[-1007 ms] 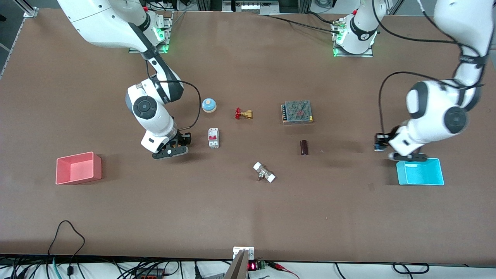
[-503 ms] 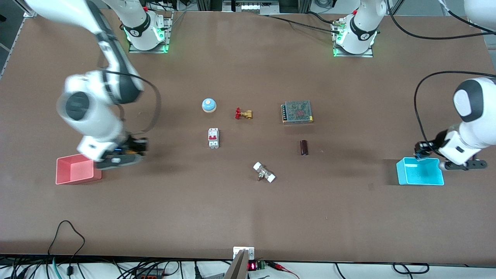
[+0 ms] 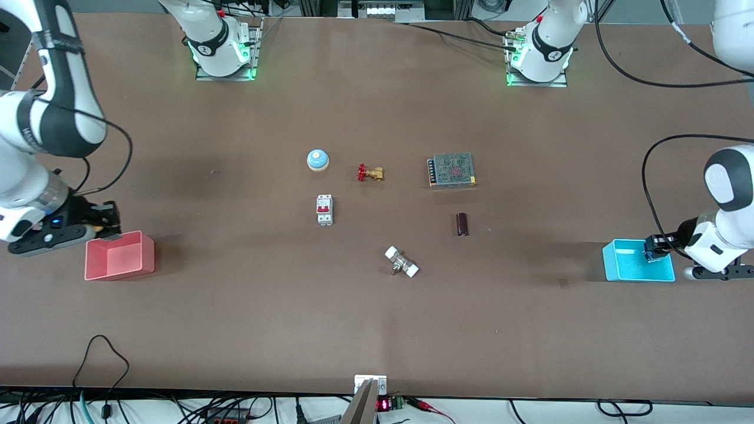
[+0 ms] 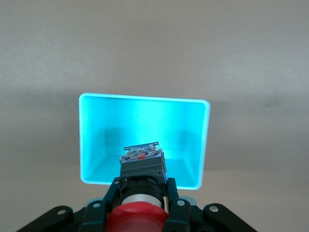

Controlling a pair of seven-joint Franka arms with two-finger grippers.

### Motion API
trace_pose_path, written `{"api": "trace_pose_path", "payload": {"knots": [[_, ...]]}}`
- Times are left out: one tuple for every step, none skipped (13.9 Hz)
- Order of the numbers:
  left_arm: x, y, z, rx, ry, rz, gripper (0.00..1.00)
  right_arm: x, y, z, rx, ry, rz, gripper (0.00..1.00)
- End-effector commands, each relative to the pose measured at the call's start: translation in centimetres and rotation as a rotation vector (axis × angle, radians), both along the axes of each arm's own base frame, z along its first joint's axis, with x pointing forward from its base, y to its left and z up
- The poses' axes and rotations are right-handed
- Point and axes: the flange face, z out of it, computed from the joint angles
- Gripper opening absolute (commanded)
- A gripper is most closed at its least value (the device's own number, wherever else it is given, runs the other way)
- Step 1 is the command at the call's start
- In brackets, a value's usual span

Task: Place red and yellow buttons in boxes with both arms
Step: 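Carry the yellow button to the pink box while the left gripper carries red to cyan, then lower the yellow button into the pink box while the left lowers red into cyan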

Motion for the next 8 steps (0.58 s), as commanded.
{"api": "trace_pose_path", "payload": {"knots": [[1.4, 1.8, -1.8, -0.01, 0.017, -0.045, 0.2, 1.3, -3.6, -3.3, 0.013, 0.016, 0.025, 0.12], [1.6, 1.8, -2.3, -0.011, 0.02, -0.045, 0.19, 1.7, -4.9, -4.4, 0.008, -0.011, 0.02, 0.12], [1.7, 1.6, -2.8, -0.014, 0.03, -0.047, 0.19, 2.0, -6.0, -5.4, 0.005, -0.037, 0.025, 0.12], [1.6, 1.5, -3.2, -0.02, 0.038, -0.047, 0.19, 2.1, -6.7, -7.0, 0.007, -0.038, 0.032, 0.12], [1.7, 1.1, -3.5, -0.039, 0.037, -0.038, 0.18, 2.4, -6.9, -8.2, 0.017, -0.048, 0.026, 0.12], [1.7, 0.8, -4.2, -0.051, 0.045, -0.037, 0.18, 2.5, -7.2, -9.2, 0.037, -0.056, 0.008, 0.12], [1.7, 0.8, -4.6, -0.052, 0.049, -0.037, 0.18, 2.6, -7.1, -10.2, 0.052, -0.058, -0.003, 0.12], [1.8, 0.8, -4.8, -0.053, 0.049, -0.037, 0.18, 2.7, -7.1, -11.0, 0.061, -0.06, -0.009, 0.12]]}}
